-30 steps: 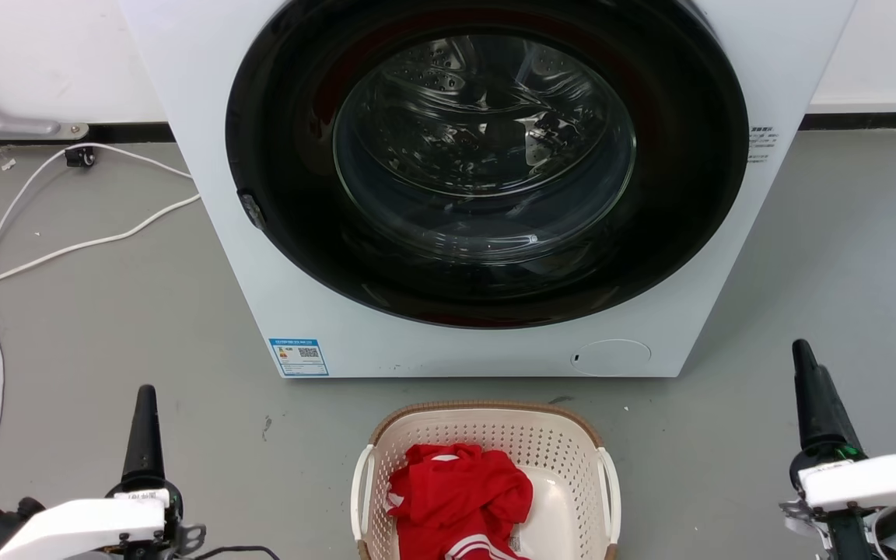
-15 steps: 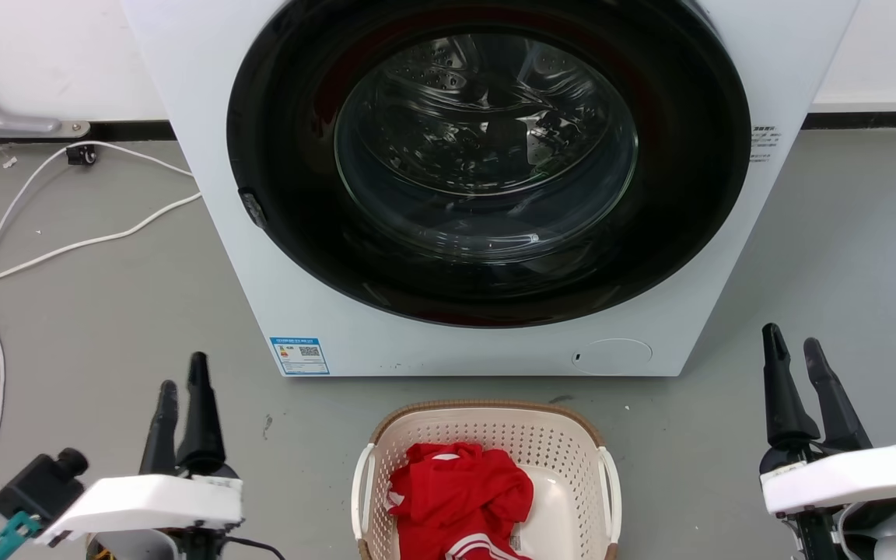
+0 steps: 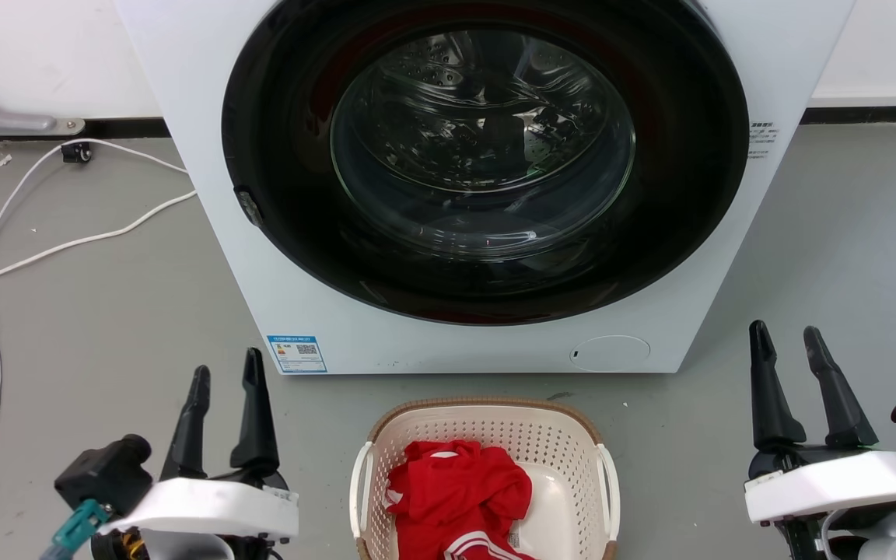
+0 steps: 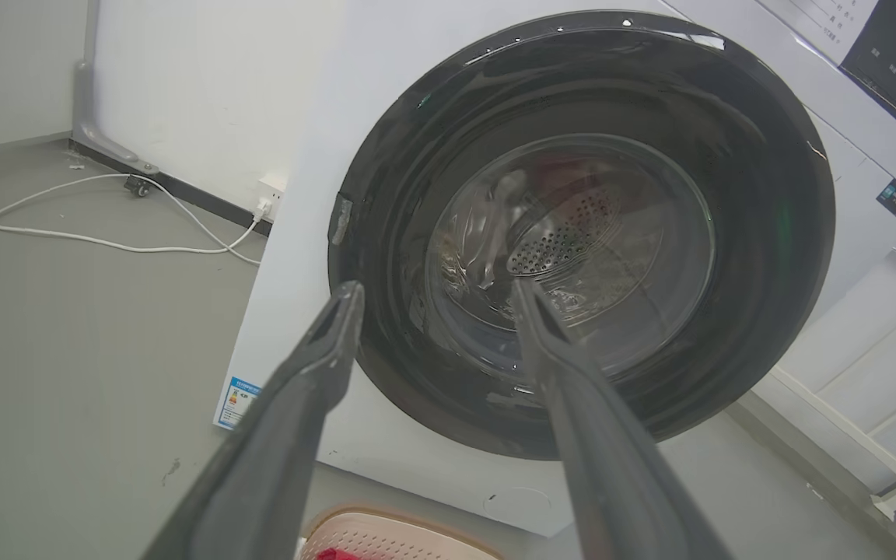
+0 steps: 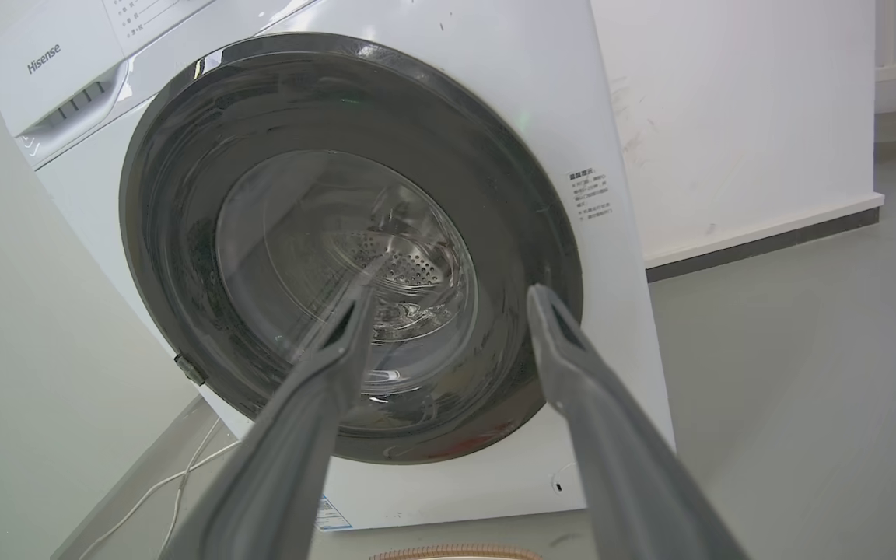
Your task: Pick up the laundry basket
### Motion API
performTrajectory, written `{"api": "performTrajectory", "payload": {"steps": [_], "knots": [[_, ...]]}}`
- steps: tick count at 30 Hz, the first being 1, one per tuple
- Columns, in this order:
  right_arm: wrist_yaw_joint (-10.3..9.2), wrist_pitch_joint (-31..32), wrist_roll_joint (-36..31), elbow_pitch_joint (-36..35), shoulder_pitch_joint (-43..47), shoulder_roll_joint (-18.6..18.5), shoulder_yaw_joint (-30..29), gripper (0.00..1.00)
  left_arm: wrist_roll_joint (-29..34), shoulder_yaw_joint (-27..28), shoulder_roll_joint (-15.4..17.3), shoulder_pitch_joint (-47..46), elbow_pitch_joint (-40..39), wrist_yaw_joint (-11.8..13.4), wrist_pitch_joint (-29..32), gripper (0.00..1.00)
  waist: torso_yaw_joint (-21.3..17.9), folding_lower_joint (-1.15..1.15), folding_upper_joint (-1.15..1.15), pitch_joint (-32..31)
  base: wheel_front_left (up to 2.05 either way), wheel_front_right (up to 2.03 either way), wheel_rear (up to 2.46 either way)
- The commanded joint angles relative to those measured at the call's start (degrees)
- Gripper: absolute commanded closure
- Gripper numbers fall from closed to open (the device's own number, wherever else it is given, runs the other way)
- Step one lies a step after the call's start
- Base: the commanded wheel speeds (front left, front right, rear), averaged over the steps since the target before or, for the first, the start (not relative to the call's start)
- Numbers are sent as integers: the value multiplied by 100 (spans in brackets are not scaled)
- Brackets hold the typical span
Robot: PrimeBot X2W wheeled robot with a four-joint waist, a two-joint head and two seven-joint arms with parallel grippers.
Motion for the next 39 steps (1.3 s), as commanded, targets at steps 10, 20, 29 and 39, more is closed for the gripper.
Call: {"api": "performTrajectory", "payload": {"steps": [10,20,29,39], "knots": [[0,-182,-578,84,108,-16,-130,0,764,-351,212,40,86,313,-181,0,5,0,0,1,0,0,0],[0,-324,-1183,365,149,-16,-100,0,1393,-949,521,37,123,468,-312,0,-4,0,0,-3,0,0,0],[0,-449,-1610,575,165,-16,-103,0,1680,-1273,629,87,248,315,-429,0,-23,0,0,-3,0,0,0],[-1,-561,-2135,578,189,-15,-104,0,2159,-1325,546,159,319,158,-548,0,-30,0,0,-17,0,0,0]]}}
